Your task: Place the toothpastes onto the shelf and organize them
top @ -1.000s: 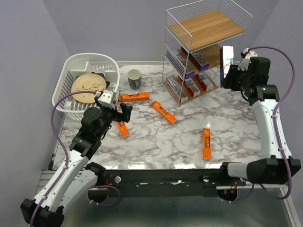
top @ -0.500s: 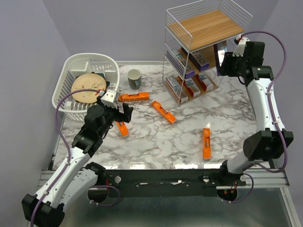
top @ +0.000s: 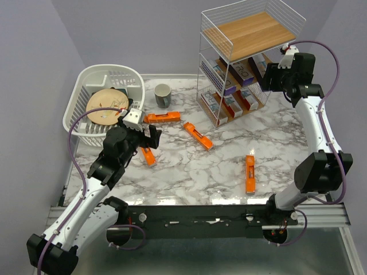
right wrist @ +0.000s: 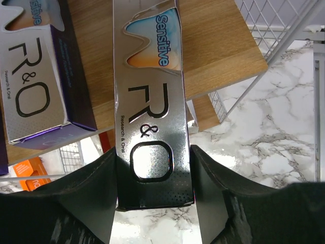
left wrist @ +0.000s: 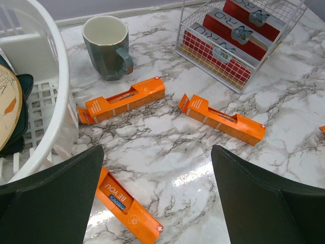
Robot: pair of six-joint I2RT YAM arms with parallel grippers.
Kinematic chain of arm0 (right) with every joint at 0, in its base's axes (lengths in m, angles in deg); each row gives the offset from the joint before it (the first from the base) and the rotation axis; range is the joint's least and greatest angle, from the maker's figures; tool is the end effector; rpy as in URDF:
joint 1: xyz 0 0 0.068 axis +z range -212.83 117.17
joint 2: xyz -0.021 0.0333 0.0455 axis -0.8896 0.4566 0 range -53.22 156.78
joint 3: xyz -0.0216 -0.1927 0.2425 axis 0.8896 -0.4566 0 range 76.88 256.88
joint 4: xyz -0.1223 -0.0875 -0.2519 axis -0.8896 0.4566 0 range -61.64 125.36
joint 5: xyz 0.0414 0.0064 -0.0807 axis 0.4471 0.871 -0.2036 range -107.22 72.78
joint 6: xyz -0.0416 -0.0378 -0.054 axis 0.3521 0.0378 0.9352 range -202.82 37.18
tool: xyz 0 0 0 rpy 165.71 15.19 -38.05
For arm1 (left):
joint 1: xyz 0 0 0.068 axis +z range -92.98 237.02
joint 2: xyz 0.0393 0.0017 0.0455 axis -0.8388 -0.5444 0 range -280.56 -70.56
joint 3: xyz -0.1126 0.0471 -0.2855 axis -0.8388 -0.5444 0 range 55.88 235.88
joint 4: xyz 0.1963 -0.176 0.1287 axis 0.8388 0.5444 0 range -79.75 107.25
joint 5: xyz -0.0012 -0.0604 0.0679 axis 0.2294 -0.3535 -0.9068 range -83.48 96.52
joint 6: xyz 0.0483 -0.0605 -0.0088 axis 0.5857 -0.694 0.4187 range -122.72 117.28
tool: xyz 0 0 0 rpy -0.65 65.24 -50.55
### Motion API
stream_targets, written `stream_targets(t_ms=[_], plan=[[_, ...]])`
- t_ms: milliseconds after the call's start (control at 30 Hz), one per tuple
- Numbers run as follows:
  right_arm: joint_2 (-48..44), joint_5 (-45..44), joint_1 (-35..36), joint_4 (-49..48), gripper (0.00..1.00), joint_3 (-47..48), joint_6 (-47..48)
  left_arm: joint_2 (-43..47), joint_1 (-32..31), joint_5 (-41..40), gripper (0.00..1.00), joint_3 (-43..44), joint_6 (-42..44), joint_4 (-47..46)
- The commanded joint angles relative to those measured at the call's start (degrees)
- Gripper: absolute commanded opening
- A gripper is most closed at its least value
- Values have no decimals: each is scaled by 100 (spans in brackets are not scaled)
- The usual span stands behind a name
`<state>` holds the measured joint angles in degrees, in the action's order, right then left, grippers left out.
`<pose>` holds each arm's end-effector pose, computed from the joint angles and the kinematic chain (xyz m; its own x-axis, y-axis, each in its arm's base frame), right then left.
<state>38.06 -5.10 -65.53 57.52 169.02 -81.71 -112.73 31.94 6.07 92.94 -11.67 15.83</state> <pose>0.4273 -0.0061 0.4144 -0.4709 0.0033 -0.8822 -0.1477 0.9856 0.0825 0.1966 -0.0913 0.3257 -0.2308 -0.0638 -0.9709 0.3856 0.9102 -0.1514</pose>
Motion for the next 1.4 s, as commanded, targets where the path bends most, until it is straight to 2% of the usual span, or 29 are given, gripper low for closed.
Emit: stream_targets(t_ms=[0, 133, 567, 933, 1100, 1367], plan=[[-400, -52, 15, -858, 62, -459, -40, 7, 30, -17, 99, 135, 86, 4], [-577, 80, 6, -1290, 59, -793, 74, -1, 30, -8, 99, 126, 86, -13], [-191, 493, 6, -2055, 57, -540, 382, -89, 30, -26, 99, 144, 130, 13], [355, 414, 15, -2134, 64, -222, 514, -221, 38, 1, 99, 188, 174, 13], [267, 353, 6, -2222, 70, -485, 487, -239, 38, 18, 99, 188, 166, 13], [-356, 300, -3, -2609, 71, -1312, 408, -239, 38, 36, 99, 188, 148, 4]])
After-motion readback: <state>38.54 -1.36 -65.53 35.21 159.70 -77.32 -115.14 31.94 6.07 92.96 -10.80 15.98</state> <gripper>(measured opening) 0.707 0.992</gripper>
